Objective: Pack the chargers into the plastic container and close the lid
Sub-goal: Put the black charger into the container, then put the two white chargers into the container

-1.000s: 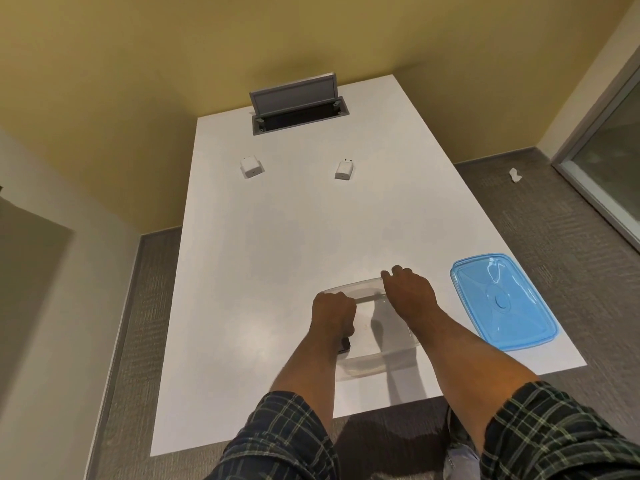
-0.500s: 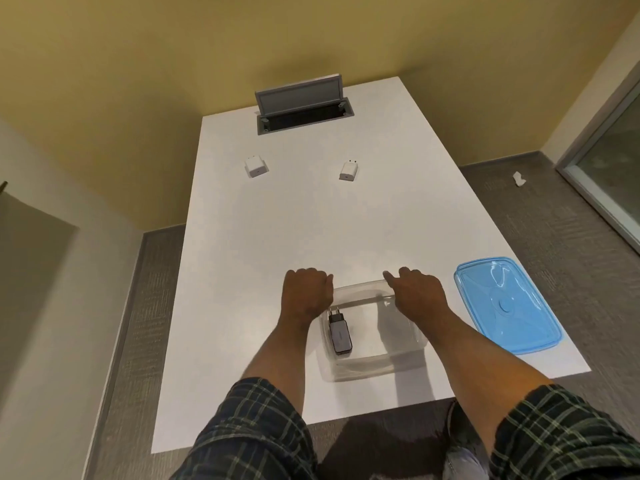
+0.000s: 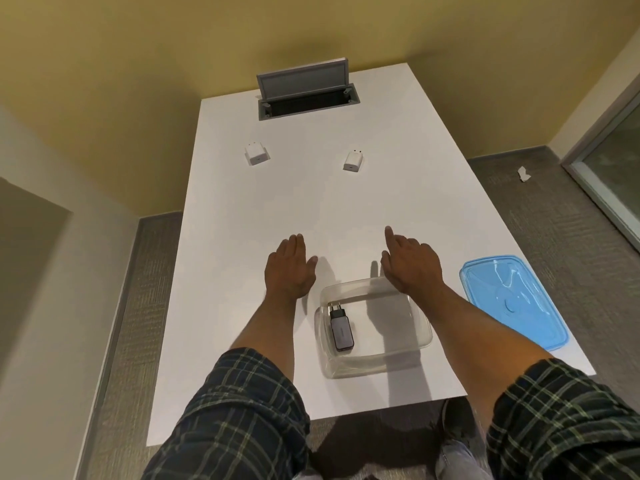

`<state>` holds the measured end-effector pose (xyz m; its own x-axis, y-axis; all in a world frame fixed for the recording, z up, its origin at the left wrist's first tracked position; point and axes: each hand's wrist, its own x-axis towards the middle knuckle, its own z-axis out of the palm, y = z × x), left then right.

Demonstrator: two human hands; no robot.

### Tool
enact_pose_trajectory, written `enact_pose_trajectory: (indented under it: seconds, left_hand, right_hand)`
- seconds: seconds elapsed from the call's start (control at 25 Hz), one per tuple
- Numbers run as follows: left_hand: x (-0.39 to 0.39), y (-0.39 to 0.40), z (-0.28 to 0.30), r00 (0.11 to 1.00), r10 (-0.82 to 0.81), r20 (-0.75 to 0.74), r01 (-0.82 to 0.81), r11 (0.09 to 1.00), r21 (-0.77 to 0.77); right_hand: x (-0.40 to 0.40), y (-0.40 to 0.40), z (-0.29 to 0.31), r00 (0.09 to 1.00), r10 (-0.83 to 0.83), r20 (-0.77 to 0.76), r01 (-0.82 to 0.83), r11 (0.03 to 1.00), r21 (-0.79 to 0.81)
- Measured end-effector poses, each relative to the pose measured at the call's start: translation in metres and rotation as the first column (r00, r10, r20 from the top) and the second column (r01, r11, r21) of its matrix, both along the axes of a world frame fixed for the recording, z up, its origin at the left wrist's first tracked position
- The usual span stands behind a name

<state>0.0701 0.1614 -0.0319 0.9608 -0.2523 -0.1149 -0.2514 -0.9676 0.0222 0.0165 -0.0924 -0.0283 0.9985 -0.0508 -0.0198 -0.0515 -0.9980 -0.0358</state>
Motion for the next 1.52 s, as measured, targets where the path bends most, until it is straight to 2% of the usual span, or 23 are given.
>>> enact_pose_trajectory:
  seconds: [0.28, 0.48, 0.68, 0.84, 1.12, 1.24, 1.4, 1.52]
  left_hand:
    - [0.024, -0.005, -0.011, 0.991, -0.057, -0.117, 0.06, 0.998, 0.025]
    - [0.042, -0.013, -0.026, 0.988, -0.1, -0.116, 0.104, 0.994, 0.025]
    - [0.067, -0.013, -0.063, 0.975, -0.071, -0.209, 0.09, 0.992, 0.084]
    - [0.08, -0.01, -0.09, 0.945, -0.047, -0.324, 0.038, 0.999, -0.035]
    - [0.107, -0.021, -0.117, 0.96, 0.005, -0.281, -0.044, 0.99, -0.133]
    - [0.119, -0.025, -0.126, 0.952, 0.016, -0.305, -0.067, 0.985, -0.158]
    - [0.13, -0.03, -0.137, 0.956, 0.044, -0.29, -0.084, 0.988, -0.127]
    - [0.142, -0.032, -0.143, 0.966, 0.03, -0.255, -0.064, 0.99, -0.126]
  right_hand:
    - [0.053, 0.006, -0.012, 0.993, -0.042, -0.111, 0.053, 0.994, 0.101]
    - [0.083, 0.007, -0.025, 0.982, -0.078, -0.175, 0.106, 0.982, 0.157]
    - [0.128, 0.015, -0.041, 0.96, -0.108, -0.259, 0.17, 0.958, 0.23]
    - [0.171, 0.021, -0.048, 0.96, -0.13, -0.25, 0.198, 0.941, 0.274]
    - [0.224, 0.02, -0.065, 0.953, -0.15, -0.262, 0.228, 0.926, 0.299]
    - [0.237, 0.022, -0.072, 0.956, -0.151, -0.251, 0.213, 0.946, 0.243]
    - [0.262, 0.023, -0.07, 0.972, -0.126, -0.2, 0.162, 0.97, 0.179]
    - [0.279, 0.022, -0.071, 0.974, -0.147, -0.173, 0.18, 0.963, 0.198]
